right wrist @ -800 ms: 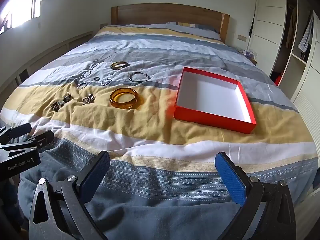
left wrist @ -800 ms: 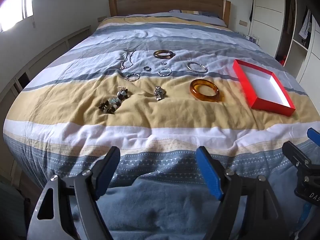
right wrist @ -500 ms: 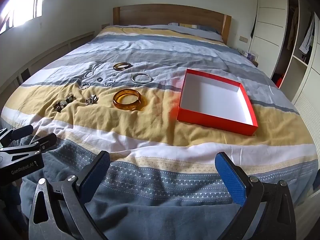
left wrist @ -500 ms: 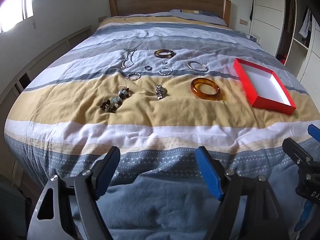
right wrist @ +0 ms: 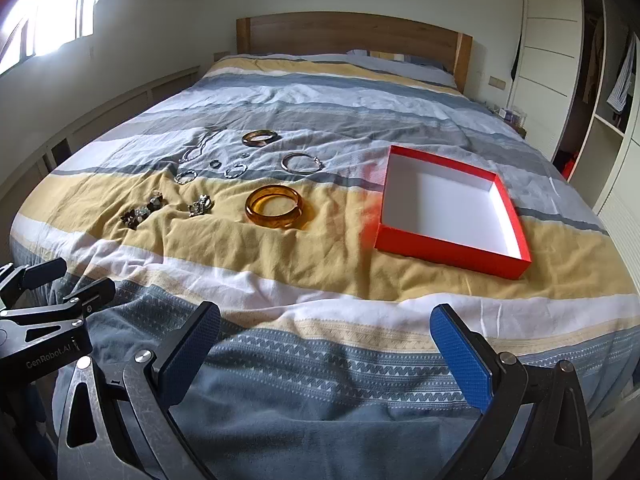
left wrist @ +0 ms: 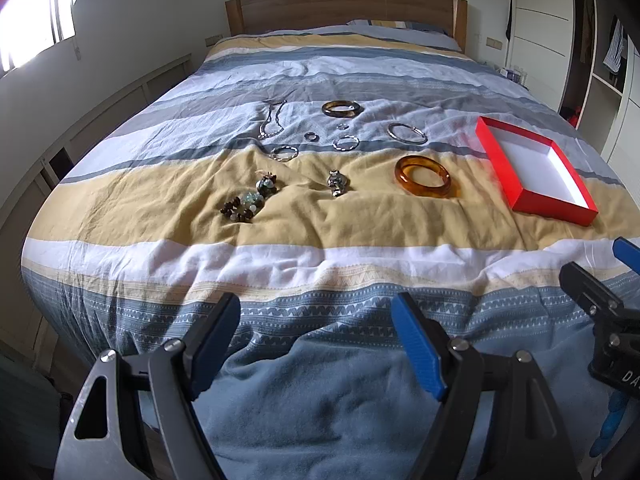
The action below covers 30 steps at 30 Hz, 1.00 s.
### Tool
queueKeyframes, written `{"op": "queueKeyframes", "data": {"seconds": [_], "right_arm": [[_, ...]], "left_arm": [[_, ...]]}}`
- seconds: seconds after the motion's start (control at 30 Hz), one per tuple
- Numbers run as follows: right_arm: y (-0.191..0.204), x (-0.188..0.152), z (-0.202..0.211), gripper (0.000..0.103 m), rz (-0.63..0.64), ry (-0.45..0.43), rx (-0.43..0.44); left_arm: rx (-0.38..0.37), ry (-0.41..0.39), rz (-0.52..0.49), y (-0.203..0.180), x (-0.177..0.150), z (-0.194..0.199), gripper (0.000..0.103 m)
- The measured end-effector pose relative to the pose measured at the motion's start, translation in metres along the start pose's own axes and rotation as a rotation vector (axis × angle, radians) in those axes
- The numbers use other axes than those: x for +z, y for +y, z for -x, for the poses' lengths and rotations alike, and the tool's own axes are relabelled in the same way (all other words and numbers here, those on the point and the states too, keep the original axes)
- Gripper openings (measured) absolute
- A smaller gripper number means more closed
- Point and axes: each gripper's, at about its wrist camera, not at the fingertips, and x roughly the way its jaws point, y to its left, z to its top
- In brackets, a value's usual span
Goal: Organize jewelry
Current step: 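Move both tools toward the jewelry on the duvet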
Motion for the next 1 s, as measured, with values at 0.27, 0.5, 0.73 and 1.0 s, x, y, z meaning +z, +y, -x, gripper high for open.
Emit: {"op": "queueKeyframes", "data": {"seconds": [0.27,0.5,0.73,1.0], "right_arm": [[0.002,0.001,-0.007,0.102,-0.019,0.002,0.026],[0.010,0.002,-0.007,0.102,-0.008,-0.008,0.060],[0.011,0.000,-0.001,0.103,0.002,-0.008,0.083],[-0.007,0.012,-0.002,0.102,-0.011,0.006,0.089]], "left_arm": [[-0.017,0.039,0.016,0.011,-0.004,-0.002,0.077],[-0.013,0.036,0.020,0.018,-0.006,0.005,0.077],[-0.019,0.044,0.054,0.025,-0.006,0.003,0.077],[0.037,0.019,0.062,0.038,0.004,-0.009,0.077]]}}
